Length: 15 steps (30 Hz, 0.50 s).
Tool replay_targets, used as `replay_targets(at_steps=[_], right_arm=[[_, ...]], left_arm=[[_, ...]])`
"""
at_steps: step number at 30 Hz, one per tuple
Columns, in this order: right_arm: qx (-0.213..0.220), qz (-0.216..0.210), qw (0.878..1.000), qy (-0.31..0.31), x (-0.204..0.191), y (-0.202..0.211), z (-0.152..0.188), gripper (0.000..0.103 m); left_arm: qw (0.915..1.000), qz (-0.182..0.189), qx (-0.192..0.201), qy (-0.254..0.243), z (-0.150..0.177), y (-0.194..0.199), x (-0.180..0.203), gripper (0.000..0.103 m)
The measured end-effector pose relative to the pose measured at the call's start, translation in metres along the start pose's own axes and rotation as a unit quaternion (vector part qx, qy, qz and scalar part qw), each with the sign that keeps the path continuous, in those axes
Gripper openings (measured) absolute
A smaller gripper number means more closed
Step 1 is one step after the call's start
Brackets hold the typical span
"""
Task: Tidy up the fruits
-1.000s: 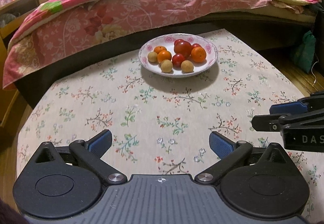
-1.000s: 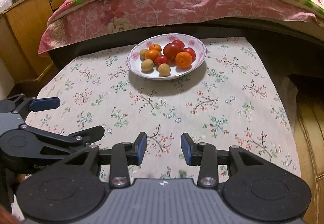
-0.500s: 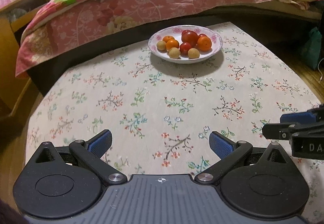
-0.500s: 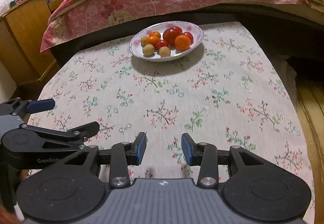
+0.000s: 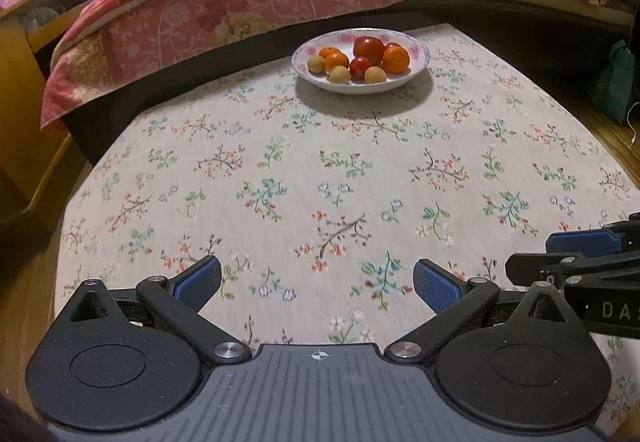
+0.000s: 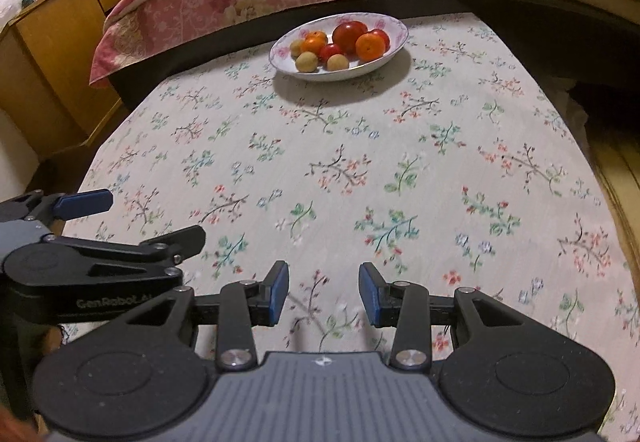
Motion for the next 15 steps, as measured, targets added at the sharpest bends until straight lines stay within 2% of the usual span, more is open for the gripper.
replay_targets(at_steps=[15], right_arm=[[-0.008, -0.001, 1.0, -0.015, -0.002, 0.014, 0.019, 0.041]], left_arm=[[0.9999, -0.007, 0.005, 0.009, 0.011, 0.016, 0.006, 0.103]])
Point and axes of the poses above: each gripper's, at about its wrist camera, not at the fingertips, and y roughly against the way its jaws point, x to its right, z to its underside, the point moved 10 cm from there along -y, roughly the way its jaws point, and after that the axes turned 10 degrees about z, right-handed, at the moved point
